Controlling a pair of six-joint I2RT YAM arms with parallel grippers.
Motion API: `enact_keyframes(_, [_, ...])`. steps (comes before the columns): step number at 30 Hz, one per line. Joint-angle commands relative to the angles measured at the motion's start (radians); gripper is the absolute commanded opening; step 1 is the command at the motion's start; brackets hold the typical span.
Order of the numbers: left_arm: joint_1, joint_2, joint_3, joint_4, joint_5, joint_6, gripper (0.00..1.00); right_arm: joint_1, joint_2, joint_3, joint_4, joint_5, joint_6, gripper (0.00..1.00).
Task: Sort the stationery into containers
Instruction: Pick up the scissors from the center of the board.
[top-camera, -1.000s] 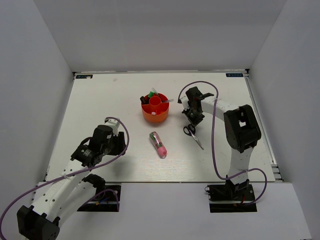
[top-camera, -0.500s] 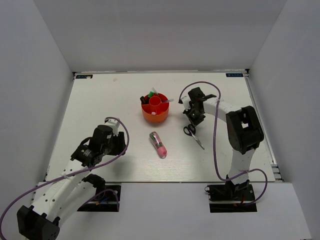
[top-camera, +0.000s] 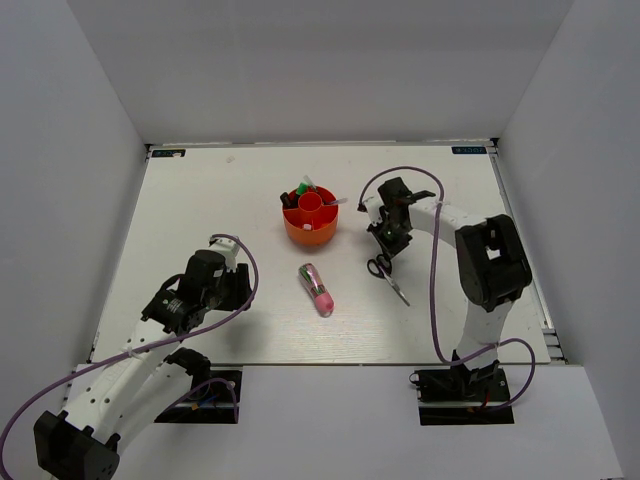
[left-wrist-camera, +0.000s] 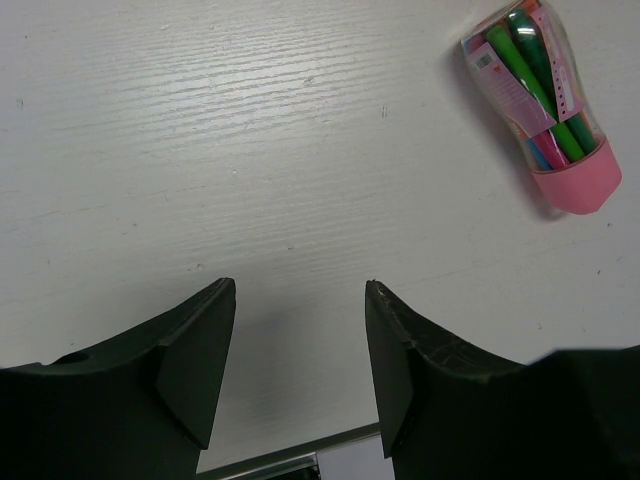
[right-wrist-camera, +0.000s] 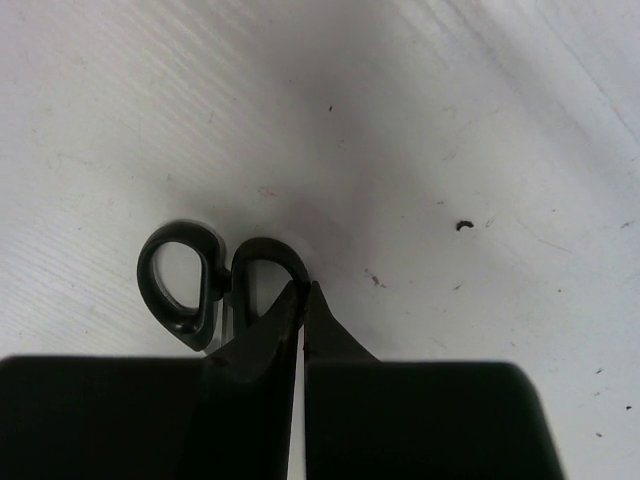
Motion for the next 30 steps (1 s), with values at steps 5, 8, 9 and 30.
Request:
enact_keyframes(5, [0.002,-0.011,0.007,-0.002,0.001,0.003,0.65,0.004,-0.108,0.05,-0.082,-0.041,-0.016,0.0])
enact_keyframes(8, [0.003,-0.009,0.003,-0.002,0.001,0.004,0.65,0.001,-0.131,0.091,-0.092,-0.049,-0.015,0.0])
enact_keyframes(9, [0.003,-0.011,0.006,-0.004,-0.002,0.004,0.65,0.002,-0.139,0.097,-0.104,-0.05,-0.019,0.0])
enact_keyframes(30, [0.003,-0.003,0.001,-0.005,-0.007,0.003,0.65,0.022,-0.168,0.332,-0.145,-0.067,-0.007,0.0])
